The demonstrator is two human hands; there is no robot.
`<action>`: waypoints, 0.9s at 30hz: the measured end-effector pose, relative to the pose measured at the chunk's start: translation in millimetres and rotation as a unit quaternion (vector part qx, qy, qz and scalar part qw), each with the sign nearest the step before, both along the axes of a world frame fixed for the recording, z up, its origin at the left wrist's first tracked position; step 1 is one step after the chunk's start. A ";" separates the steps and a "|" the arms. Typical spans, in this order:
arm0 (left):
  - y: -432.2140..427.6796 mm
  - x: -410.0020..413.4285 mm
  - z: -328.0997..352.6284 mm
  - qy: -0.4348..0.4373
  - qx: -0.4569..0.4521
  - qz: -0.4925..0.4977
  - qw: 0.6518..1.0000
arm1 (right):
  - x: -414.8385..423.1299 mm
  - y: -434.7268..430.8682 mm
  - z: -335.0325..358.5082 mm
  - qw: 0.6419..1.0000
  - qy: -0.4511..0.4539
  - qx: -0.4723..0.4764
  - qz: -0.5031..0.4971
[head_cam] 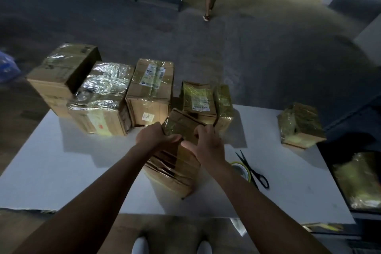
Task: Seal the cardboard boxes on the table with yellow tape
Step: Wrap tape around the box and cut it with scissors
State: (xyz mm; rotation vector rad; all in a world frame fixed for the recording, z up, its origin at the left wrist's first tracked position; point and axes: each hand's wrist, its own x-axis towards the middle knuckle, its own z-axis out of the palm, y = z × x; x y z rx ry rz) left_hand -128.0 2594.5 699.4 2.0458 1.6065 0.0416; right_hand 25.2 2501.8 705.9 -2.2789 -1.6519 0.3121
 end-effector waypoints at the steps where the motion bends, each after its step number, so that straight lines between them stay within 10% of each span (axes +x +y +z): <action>1: -4.5 0.2 1.8 0.007 -0.007 0.004 1.000 | 6.1 -2.0 1.1 1.000 -0.002 -0.013 -0.013; 6: -38.6 6.2 -14.9 -0.125 -0.151 0.078 0.977 | 14.2 -12.7 3.2 0.990 0.066 -0.025 -0.119; 17: -58.9 17.3 -19.2 -0.160 -0.092 0.151 0.971 | 23.2 -7.5 3.7 0.954 0.222 -0.114 -0.164; 27: -49.3 7.4 -26.7 -0.522 -0.392 0.139 0.745 | 54.0 3.6 -5.7 0.826 0.485 -0.223 -0.181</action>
